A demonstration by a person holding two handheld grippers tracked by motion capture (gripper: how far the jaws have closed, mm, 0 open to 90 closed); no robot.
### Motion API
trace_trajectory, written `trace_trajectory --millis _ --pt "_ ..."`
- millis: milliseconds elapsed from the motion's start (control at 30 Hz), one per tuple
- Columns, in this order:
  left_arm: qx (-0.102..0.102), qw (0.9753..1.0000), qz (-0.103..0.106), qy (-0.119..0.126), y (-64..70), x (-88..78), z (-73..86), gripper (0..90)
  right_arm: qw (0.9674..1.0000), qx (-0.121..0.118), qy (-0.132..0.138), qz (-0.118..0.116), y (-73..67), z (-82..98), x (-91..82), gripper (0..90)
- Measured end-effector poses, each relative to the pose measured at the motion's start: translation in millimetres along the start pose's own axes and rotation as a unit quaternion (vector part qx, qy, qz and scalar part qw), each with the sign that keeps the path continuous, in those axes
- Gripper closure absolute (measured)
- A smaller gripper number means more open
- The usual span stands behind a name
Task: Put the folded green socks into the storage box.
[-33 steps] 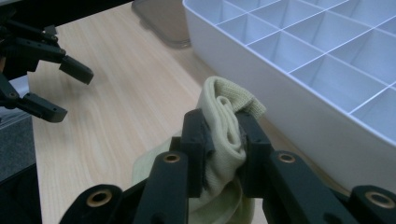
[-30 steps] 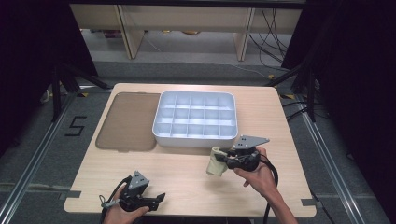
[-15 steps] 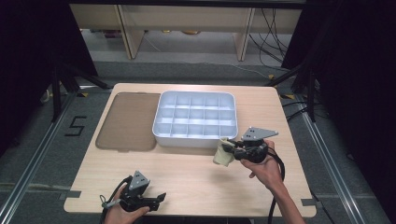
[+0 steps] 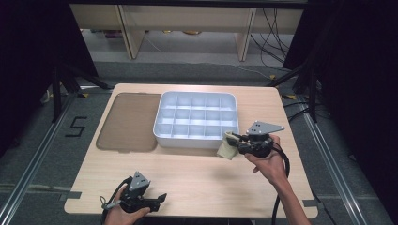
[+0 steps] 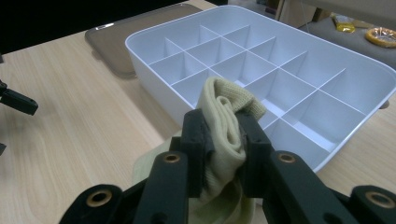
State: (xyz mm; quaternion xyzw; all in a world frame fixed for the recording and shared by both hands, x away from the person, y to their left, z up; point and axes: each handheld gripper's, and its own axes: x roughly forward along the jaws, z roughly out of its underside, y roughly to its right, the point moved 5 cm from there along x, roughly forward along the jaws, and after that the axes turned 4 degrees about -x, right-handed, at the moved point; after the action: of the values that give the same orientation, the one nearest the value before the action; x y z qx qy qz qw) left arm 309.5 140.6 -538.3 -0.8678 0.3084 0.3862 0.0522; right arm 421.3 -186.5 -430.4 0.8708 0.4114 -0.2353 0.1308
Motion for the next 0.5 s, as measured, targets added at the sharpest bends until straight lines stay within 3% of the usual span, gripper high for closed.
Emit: trace_trajectory --millis 167,200,233,300,500 --pt "-0.013 0.9999 -0.002 0.006 -0.1 1.0 0.1 21.5 0.9999 -0.004 0.009 0.006 6.0 -0.5 -1.5 75.9" --pt "0.004 1.0000 -0.003 -0.007 -1.8 -0.1 1.0 21.5 1.0000 0.001 0.004 0.000 7.6 -0.4 -2.5 75.9" --pt "-0.007 1.0000 -0.004 0.004 0.3 1.1 0.0 21.5 0.9998 -0.001 0.015 0.014 9.2 -1.2 -2.4 75.9" --pt "-0.009 1.0000 -0.001 0.003 0.6 0.6 -0.2 21.5 0.9999 0.005 0.005 0.008 9.3 -1.2 -4.8 75.9" --pt "0.005 0.9999 -0.004 -0.008 -2.0 0.1 0.9 21.5 0.9998 -0.001 0.007 0.019 15.4 -10.3 -10.6 75.9"
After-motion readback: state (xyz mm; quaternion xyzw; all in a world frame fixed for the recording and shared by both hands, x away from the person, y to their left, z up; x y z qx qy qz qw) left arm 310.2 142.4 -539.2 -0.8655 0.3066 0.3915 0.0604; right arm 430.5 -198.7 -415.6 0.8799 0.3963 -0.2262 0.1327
